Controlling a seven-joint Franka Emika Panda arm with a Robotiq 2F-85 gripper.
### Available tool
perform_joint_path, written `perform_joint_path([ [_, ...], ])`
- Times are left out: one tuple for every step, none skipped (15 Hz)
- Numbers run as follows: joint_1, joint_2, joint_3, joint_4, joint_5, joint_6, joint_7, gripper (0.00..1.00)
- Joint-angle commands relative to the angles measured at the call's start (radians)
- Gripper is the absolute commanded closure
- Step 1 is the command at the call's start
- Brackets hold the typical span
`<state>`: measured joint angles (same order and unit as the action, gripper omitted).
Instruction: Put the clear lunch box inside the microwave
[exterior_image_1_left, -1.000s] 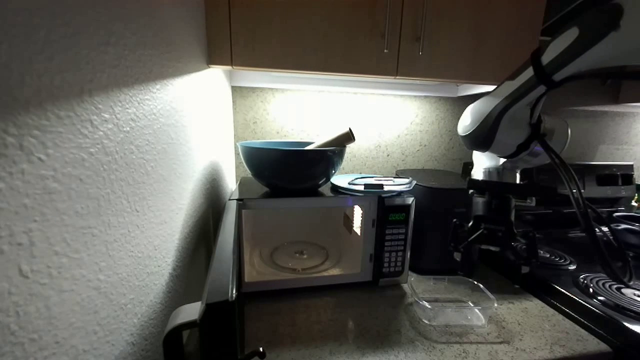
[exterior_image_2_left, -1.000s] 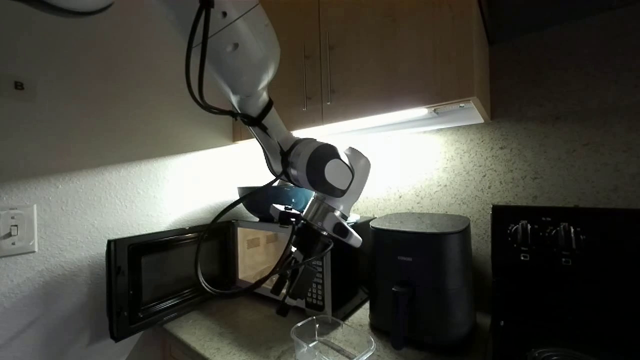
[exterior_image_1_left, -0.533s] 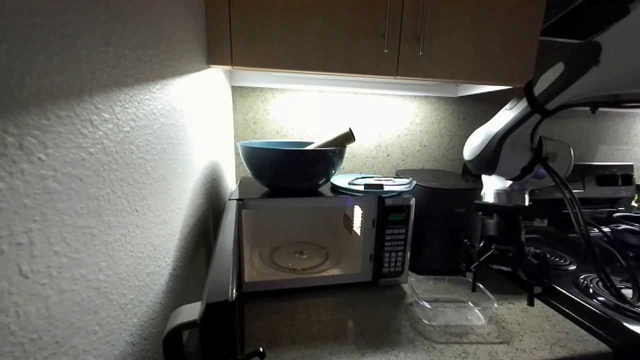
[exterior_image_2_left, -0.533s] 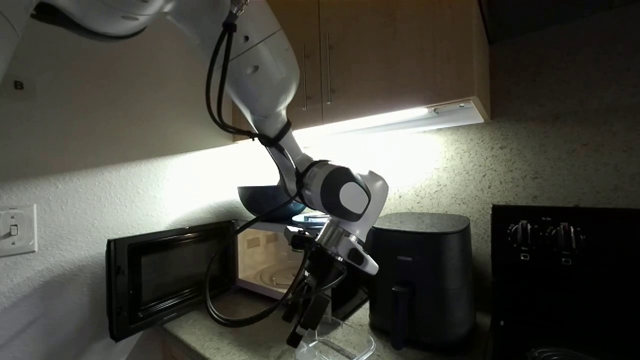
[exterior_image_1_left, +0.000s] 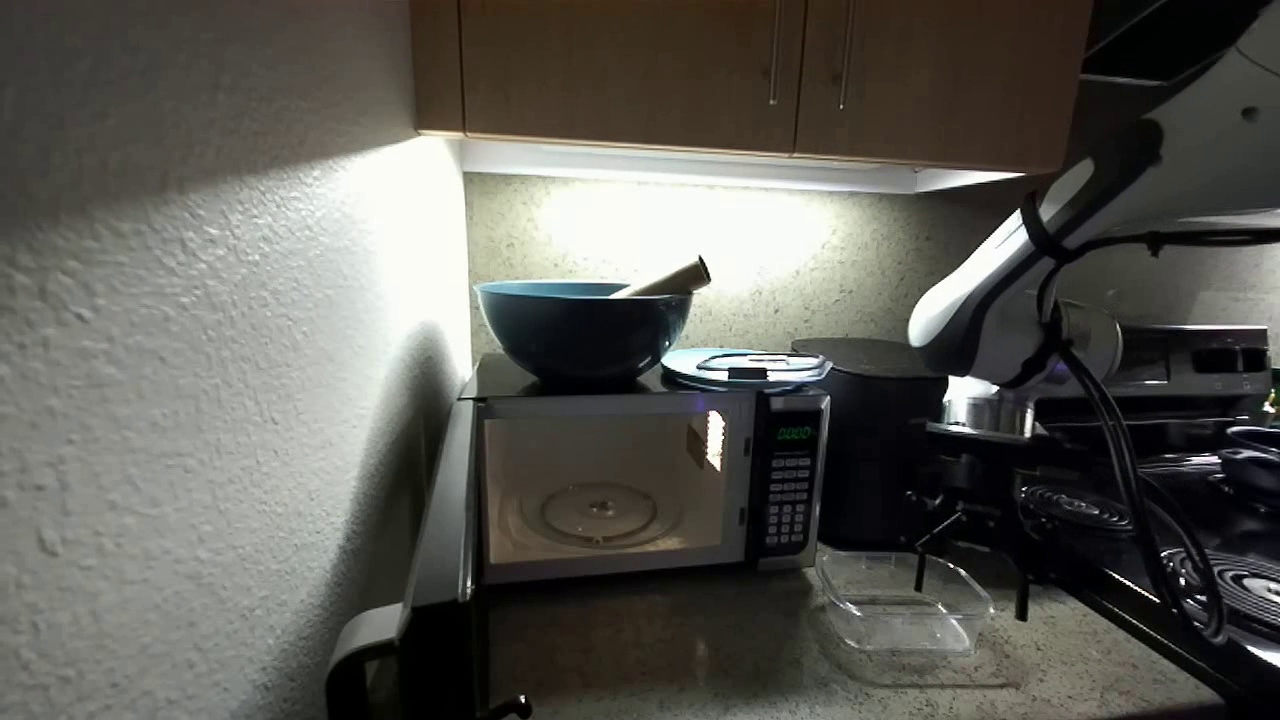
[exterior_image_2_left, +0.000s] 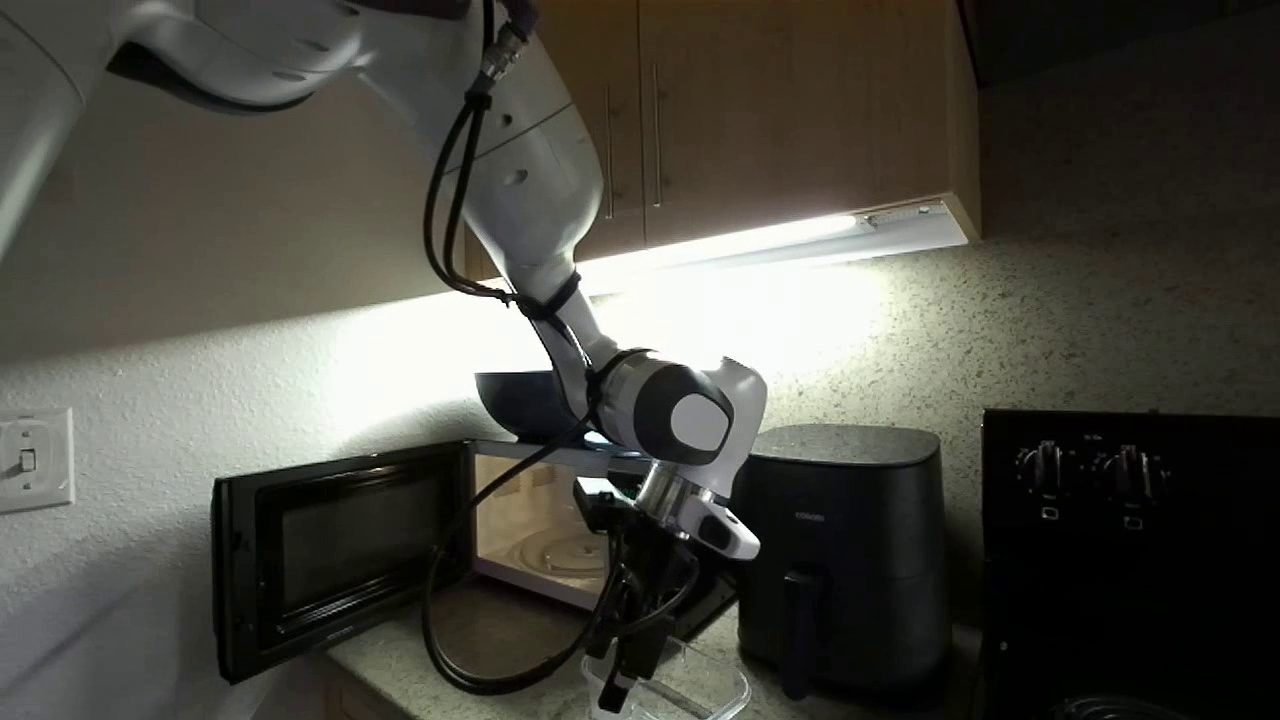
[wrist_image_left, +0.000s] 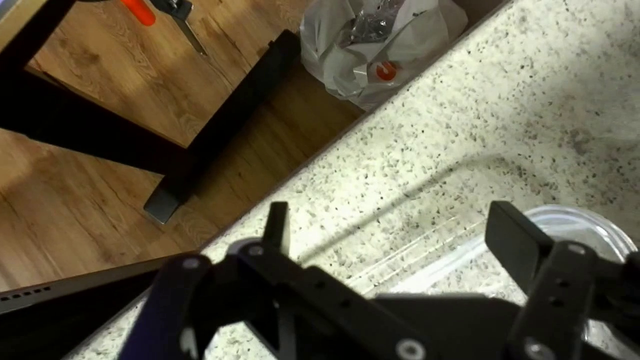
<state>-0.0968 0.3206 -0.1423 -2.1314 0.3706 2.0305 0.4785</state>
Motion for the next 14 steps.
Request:
perform_joint_path([
  [0.002,0.005,0.003,0.005,-0.001,-0.002,0.000,0.00],
  [0.001,0.019,0.000,0.013,0.004,0.003,0.013,0.00],
  [-0.002,0.029,-0.002,0.021,0.014,0.004,0.023,0.00],
  [-0.005,0.035,-0.005,0.024,0.027,0.016,0.031,0.00],
  [-0.006,0.040,-0.008,0.027,0.030,0.027,0.038,0.00],
  [-0.008,0.046,-0.010,0.032,0.035,0.032,0.046,0.00],
  [-0.010,0.052,-0.011,0.034,0.042,0.047,0.053,0.00],
  [-0.012,0.057,-0.013,0.036,0.048,0.062,0.055,0.00],
  [-0.014,0.066,-0.014,0.042,0.054,0.066,0.058,0.00],
  [-0.017,0.073,-0.015,0.046,0.062,0.076,0.056,0.00],
  [-0.023,0.083,-0.013,0.053,0.075,0.085,0.042,0.00],
  [-0.026,0.097,-0.013,0.063,0.085,0.096,0.039,0.00],
  [-0.027,0.109,-0.015,0.072,0.091,0.099,0.049,0.00],
  [-0.029,0.116,-0.015,0.075,0.099,0.108,0.051,0.00],
])
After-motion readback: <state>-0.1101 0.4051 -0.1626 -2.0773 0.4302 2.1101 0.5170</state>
